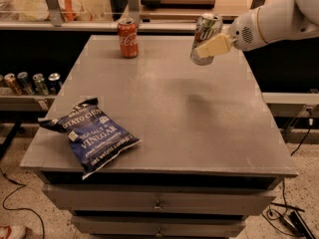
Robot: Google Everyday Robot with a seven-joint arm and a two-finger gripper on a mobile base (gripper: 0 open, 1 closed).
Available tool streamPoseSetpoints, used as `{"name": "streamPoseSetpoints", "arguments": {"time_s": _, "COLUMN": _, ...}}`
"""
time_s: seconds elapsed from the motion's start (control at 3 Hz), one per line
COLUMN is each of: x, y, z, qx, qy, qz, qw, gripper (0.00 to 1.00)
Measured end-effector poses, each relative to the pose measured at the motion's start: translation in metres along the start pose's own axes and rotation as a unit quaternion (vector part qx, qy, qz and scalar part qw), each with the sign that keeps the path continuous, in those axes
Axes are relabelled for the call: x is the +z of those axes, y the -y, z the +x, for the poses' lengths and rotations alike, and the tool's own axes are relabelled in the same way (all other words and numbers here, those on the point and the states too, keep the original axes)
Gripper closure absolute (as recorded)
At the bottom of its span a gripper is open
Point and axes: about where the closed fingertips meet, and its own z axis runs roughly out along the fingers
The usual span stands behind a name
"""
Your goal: Move 7up can near blue chip bag
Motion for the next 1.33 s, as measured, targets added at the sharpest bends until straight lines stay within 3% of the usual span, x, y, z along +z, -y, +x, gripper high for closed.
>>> {"name": "streamPoseSetpoints", "arguments": {"time_s": 0.33, "x": -0.006, "y": -0.035, "z": -0.001, "qx": -0.047, "qy": 0.015, "qz": -0.034, "qw": 0.9982, "gripper": 1.00}}
{"name": "streamPoseSetpoints", "arguments": {"time_s": 0.67, "x": -0.007, "y": -0.086, "z": -0.003, "qx": -0.101, "qy": 0.032, "qz": -0.088, "qw": 0.9904, "gripper": 1.00}}
{"name": "streamPoseSetpoints", "arguments": {"time_s": 1.0, "x": 0.004, "y": -0.137, "z": -0.001, "qx": -0.154, "qy": 0.032, "qz": -0.132, "qw": 0.9787, "gripper": 1.00}}
{"name": "streamPoseSetpoints", "arguments": {"time_s": 1.33, "x": 0.025, "y": -0.179, "z": 0.006, "qx": -0.199, "qy": 0.015, "qz": -0.155, "qw": 0.9675, "gripper": 1.00}}
